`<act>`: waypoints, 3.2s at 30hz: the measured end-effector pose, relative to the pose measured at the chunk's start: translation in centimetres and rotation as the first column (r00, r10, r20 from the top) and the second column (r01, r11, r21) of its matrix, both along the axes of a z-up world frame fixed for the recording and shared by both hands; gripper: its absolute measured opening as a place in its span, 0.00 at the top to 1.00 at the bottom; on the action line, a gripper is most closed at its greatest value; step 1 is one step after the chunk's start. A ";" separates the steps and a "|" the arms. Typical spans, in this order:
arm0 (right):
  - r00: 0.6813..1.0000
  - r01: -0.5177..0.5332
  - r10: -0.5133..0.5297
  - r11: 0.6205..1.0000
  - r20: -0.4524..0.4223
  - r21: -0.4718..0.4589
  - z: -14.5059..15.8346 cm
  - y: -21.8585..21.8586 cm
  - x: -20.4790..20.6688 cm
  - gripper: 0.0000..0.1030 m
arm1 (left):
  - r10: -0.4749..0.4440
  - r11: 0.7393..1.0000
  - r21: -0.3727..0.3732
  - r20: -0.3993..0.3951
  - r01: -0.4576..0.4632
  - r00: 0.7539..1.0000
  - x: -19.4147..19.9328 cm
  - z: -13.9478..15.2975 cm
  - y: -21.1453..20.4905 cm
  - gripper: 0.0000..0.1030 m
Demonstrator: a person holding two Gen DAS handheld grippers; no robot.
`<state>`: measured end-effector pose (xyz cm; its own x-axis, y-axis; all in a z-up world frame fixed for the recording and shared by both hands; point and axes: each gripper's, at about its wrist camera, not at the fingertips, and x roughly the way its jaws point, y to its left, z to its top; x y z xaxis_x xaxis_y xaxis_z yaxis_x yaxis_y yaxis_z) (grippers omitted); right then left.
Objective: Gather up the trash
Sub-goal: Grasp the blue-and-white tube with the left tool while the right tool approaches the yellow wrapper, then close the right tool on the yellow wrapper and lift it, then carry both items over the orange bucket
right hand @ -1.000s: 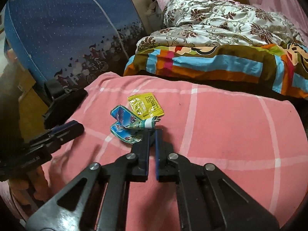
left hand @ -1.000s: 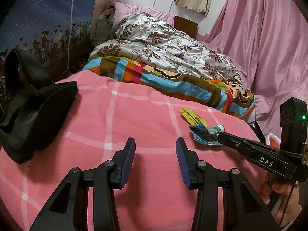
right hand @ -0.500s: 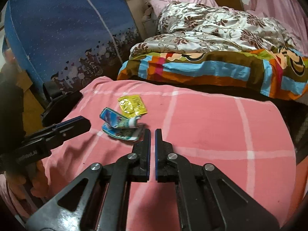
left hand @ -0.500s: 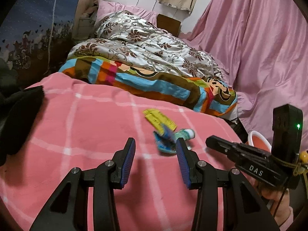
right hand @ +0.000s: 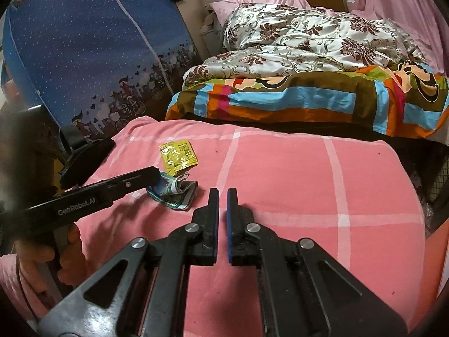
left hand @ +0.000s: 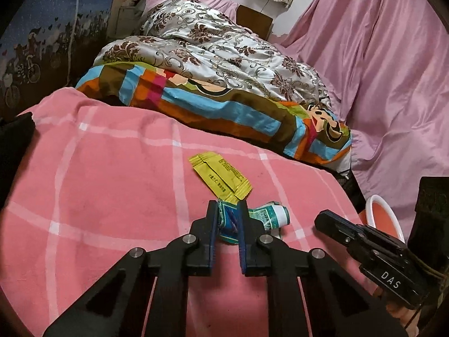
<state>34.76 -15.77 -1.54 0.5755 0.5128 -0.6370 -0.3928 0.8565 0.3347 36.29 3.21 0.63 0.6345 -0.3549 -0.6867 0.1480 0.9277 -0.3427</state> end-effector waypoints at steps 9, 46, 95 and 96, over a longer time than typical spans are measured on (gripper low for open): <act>0.999 -0.022 0.024 0.997 0.028 -0.068 0.3 1.8 -0.2 0.78 | 0.047 0.998 0.039 0.086 -0.050 0.995 -2.9 1.5 2.0 0.95; 0.967 -0.226 0.249 0.939 0.059 -0.259 -0.4 9.7 2.4 0.94 | 0.125 0.983 0.100 0.257 -0.155 0.958 -8.7 3.4 6.5 0.97; 0.850 0.000 0.036 0.998 0.525 -0.069 9.3 0.3 -9.4 0.88 | 0.054 0.985 0.114 0.501 -0.128 0.864 -13.2 9.6 0.5 0.97; 0.840 0.018 0.019 0.998 0.542 -0.064 9.7 -0.3 -10.1 0.88 | 0.042 0.986 0.120 0.516 -0.120 0.856 -13.6 10.1 -0.2 0.97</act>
<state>24.71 -16.06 8.15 0.8381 0.4820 -0.2553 -0.4956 0.8685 0.0128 22.69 3.04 10.72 0.9312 -0.2103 -0.2977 0.1875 0.9768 -0.1035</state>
